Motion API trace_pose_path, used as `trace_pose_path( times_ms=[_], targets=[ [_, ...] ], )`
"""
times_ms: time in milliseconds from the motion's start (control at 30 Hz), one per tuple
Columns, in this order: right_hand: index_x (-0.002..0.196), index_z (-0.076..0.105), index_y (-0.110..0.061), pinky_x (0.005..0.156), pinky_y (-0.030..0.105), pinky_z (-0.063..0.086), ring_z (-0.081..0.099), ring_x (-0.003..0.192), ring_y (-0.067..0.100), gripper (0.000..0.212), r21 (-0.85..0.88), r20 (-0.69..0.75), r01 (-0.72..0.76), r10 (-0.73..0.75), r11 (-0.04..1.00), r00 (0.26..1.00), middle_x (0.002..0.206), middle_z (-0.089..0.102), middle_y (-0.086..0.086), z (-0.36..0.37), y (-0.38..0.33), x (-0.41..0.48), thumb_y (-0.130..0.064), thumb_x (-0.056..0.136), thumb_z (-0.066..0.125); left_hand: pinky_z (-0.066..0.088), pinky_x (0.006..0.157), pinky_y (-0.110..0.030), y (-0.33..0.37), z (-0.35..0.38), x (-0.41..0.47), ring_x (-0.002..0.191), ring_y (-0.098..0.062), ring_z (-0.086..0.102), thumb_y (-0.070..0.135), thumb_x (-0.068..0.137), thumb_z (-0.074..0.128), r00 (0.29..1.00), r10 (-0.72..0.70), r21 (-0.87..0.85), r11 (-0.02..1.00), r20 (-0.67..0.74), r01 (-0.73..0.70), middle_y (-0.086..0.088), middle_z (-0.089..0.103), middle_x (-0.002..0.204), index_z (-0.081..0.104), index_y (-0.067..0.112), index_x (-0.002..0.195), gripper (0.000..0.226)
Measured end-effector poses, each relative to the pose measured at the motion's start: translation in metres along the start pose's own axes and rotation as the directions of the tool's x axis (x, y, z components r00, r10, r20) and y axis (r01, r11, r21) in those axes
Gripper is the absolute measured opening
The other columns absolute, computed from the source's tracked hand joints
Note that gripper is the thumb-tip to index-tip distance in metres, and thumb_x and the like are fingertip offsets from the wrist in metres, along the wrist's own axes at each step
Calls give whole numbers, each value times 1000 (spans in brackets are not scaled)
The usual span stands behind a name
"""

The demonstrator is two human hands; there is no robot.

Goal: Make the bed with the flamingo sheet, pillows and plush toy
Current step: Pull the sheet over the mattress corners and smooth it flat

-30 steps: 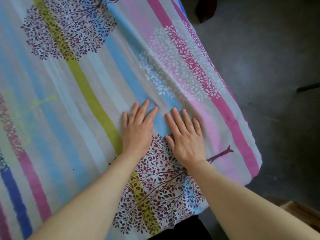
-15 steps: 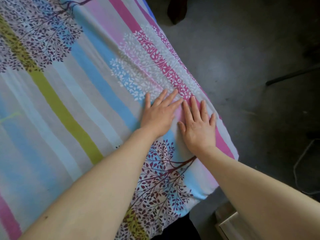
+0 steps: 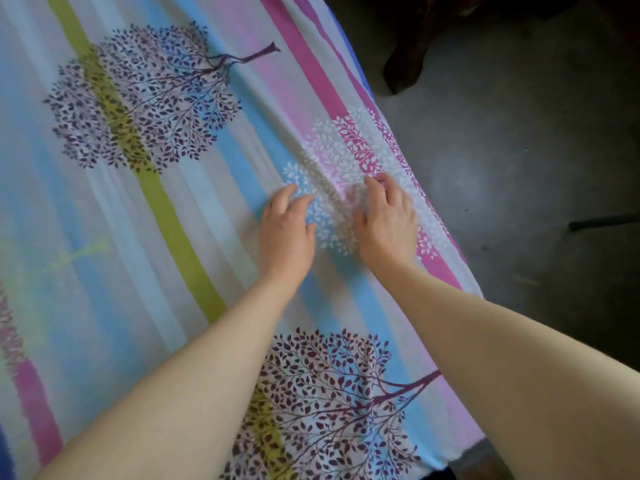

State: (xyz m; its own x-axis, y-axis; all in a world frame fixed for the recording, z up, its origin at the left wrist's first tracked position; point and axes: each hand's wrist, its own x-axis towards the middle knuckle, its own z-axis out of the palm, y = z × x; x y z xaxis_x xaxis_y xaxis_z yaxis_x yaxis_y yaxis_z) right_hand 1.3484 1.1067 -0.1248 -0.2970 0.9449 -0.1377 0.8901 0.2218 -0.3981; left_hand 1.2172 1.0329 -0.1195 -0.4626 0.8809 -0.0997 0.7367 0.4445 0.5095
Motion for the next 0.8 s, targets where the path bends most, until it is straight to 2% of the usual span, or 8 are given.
trace_pose_path(
  times_ms=[67,133,267,333,433,533,667,800],
  targets=[
    [140,40,-26,106,42,29,31,136,27,51,-4,4,-32,32,999,999,151,31,2,3,-8,14,-26,90,51,31,108,-33,-3,-6,7,132,-25,41,14,79,70,997,-23,75,997,73,17,-7,39,147,55,14,131,54],
    [137,43,-29,105,43,29,32,136,27,50,-15,16,-51,52,999,999,151,31,2,5,-11,28,-24,88,53,30,108,-31,-7,-10,12,135,-23,36,22,80,71,984,15,205,977,176,-52,-2,29,153,46,20,138,63],
    [133,46,-29,106,42,28,26,141,25,44,-105,105,26,-15,994,994,154,25,4,4,-12,43,-27,89,54,28,112,-31,-5,-9,28,143,-19,20,25,85,66,943,-34,340,936,330,-85,7,8,160,28,29,147,73],
    [130,46,-30,105,43,30,26,140,26,42,-153,167,67,-41,986,985,154,25,6,1,-9,46,-30,89,56,25,115,-31,4,-8,35,145,-18,15,21,89,59,934,-64,352,933,351,-69,8,4,160,26,31,148,69],
    [117,55,-28,91,41,44,42,124,30,37,-203,173,145,-110,968,979,137,42,5,-7,-2,59,-30,82,66,26,115,-34,20,-9,41,147,-17,8,13,95,41,916,-139,361,933,377,-7,10,-1,160,21,32,149,60],
    [118,53,-28,85,37,42,46,114,26,38,-249,279,283,-211,926,937,126,45,1,-22,3,83,-22,83,66,25,116,-34,32,-10,43,147,-17,7,7,95,37,921,-185,356,933,343,55,9,-1,160,22,29,149,61],
    [125,50,-32,92,32,35,41,116,23,45,-213,399,423,-316,881,860,128,41,-2,-38,14,101,-13,85,58,24,117,-36,41,-7,44,147,-18,6,6,95,31,910,-241,321,938,338,129,9,-2,160,21,29,150,60],
    [107,65,-26,88,36,40,33,124,24,23,-41,349,428,-389,903,853,143,35,-4,-43,12,120,-15,90,54,26,116,-38,37,0,42,147,-21,10,2,88,27,930,-230,297,944,287,142,8,3,160,23,28,150,67]
  ],
)
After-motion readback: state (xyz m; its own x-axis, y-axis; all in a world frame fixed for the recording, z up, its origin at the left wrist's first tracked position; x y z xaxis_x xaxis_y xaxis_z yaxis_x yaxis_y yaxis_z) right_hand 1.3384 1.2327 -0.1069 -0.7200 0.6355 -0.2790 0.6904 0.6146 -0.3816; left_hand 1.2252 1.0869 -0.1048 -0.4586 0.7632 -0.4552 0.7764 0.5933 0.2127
